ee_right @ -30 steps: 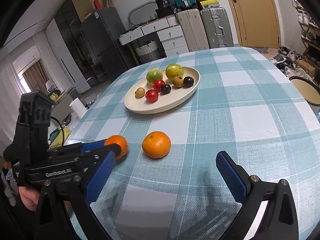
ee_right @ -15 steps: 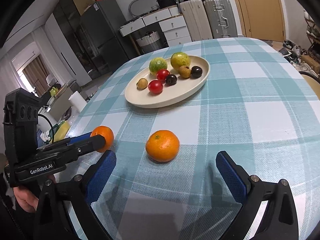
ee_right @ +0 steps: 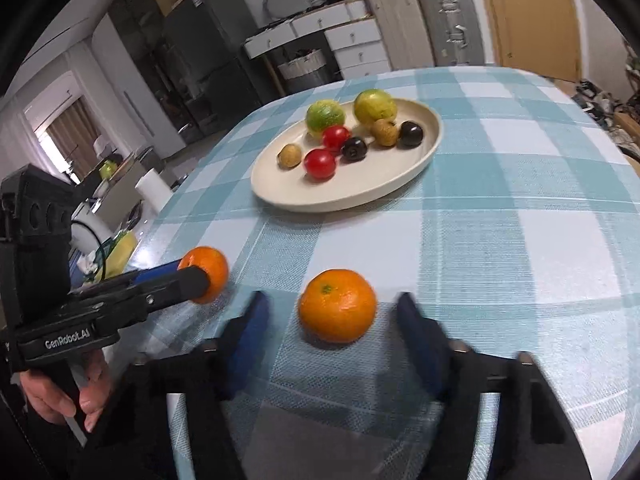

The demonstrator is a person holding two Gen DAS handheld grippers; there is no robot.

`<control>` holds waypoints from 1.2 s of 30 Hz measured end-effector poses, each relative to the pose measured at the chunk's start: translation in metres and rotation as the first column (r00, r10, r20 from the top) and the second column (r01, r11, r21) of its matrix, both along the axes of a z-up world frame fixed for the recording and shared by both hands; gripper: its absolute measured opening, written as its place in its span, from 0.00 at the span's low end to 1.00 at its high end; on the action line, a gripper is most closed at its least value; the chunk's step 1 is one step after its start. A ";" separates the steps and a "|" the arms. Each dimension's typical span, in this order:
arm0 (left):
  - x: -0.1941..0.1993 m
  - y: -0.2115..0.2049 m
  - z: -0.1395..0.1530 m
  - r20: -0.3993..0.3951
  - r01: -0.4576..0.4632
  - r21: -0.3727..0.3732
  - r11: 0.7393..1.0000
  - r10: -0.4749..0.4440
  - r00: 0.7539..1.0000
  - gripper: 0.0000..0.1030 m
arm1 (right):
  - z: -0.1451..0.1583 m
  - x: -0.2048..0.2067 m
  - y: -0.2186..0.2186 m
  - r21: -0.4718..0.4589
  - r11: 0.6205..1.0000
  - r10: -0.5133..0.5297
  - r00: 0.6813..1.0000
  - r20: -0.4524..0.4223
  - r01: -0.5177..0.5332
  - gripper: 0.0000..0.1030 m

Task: Organize fruits
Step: 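Grasp the second orange with the right gripper and carry both oranges to the plate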

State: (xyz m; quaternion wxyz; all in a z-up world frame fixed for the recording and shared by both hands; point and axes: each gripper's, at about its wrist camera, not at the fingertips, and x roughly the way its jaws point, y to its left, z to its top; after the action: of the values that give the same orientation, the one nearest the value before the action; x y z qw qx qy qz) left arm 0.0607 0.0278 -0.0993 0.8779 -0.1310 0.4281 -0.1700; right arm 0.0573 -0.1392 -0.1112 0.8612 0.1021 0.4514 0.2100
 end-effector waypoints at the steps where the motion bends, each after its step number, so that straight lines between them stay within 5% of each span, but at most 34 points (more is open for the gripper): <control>1: 0.001 0.000 0.000 -0.003 -0.002 -0.001 1.000 0.002 1.000 0.36 | -0.001 0.001 0.001 -0.009 1.000 0.003 1.000 -0.006 -0.003 0.47; 2: 0.003 0.000 -0.001 -0.005 -0.004 -0.002 1.000 0.004 1.000 0.36 | -0.002 0.002 0.002 -0.016 1.000 0.003 1.000 -0.007 -0.003 0.40; 13: 0.016 0.008 0.010 0.016 -0.029 -0.022 0.999 0.029 0.999 0.36 | 0.002 0.004 -0.002 0.011 1.000 -0.008 1.000 0.010 0.008 0.39; 36: 0.088 0.010 0.045 0.060 -0.075 -0.048 0.996 0.077 0.995 0.36 | 0.065 0.051 -0.004 0.084 0.995 0.033 0.986 0.162 -0.047 0.39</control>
State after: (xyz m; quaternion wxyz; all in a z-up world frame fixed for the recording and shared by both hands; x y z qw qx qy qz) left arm 0.1490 0.0379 -0.0541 0.8933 -0.1618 0.3916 -0.1501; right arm 0.1085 -0.1435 -0.0464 0.8850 0.1134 0.3731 0.2545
